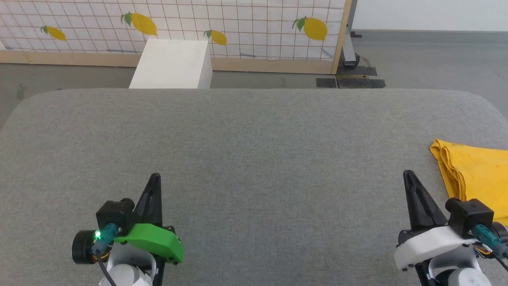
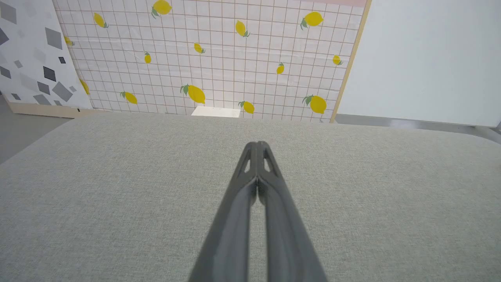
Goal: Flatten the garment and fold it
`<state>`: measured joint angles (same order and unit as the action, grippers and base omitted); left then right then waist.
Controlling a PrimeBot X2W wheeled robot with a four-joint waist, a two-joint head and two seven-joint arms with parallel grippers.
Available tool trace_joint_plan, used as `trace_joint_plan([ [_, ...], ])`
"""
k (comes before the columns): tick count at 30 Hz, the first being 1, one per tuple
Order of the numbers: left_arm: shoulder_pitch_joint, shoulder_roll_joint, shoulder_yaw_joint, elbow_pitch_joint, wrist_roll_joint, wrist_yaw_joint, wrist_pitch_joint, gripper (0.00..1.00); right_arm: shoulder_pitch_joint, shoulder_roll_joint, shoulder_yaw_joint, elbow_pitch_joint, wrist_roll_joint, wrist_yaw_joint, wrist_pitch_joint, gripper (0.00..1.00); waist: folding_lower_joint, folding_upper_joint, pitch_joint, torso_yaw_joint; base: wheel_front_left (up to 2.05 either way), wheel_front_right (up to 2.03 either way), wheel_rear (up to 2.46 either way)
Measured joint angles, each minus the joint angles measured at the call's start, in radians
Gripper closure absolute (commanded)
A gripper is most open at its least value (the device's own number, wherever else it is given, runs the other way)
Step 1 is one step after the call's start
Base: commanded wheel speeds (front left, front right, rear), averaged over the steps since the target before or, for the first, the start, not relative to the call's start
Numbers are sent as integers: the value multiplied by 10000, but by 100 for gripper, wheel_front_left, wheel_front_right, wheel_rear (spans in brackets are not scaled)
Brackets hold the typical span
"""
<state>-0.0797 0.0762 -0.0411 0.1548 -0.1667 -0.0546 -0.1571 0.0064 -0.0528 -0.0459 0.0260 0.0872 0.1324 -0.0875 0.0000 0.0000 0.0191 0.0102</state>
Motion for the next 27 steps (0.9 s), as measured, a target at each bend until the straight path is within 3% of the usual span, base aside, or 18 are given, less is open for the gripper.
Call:
trace_joint_plan([
  [27,236,-75,155,-546,587,186,593,100,-1,0,148,-73,-265,0,305,100,0,0,-70,-37,0,0,0],
])
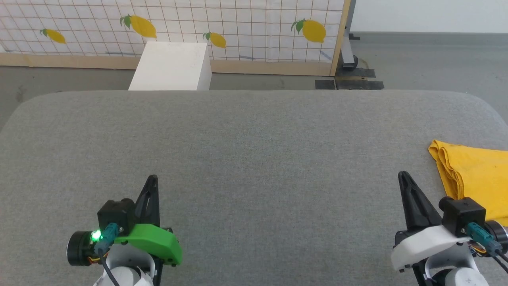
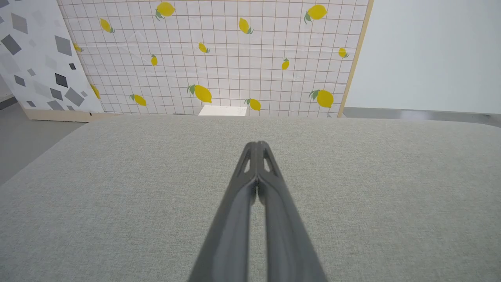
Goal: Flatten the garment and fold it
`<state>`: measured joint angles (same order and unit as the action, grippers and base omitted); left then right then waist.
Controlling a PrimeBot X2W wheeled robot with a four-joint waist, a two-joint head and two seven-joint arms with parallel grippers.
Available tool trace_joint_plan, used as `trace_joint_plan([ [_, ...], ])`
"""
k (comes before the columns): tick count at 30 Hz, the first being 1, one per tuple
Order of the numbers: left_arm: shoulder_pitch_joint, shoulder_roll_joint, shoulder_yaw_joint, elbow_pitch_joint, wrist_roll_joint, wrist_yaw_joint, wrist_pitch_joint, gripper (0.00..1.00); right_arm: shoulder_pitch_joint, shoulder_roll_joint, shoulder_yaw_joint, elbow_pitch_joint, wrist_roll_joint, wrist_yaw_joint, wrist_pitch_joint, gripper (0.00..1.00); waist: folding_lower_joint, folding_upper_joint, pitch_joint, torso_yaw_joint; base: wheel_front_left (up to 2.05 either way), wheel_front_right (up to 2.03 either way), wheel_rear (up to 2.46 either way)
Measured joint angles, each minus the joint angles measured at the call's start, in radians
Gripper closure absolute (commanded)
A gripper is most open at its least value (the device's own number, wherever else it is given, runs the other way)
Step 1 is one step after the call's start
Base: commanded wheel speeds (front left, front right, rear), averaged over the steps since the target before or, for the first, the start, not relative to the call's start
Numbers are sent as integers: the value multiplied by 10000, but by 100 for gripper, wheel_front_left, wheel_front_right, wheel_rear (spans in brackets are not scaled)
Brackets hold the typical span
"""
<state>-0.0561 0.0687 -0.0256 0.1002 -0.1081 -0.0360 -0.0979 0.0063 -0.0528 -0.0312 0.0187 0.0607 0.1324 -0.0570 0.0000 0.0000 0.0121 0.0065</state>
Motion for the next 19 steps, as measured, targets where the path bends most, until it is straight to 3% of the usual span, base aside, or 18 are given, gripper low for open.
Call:
trace_joint_plan([
  [19,172,-56,94,-366,318,109,359,100,-1,0,117,-48,-180,0,219,100,0,0,-47,-26,0,0,0],
])
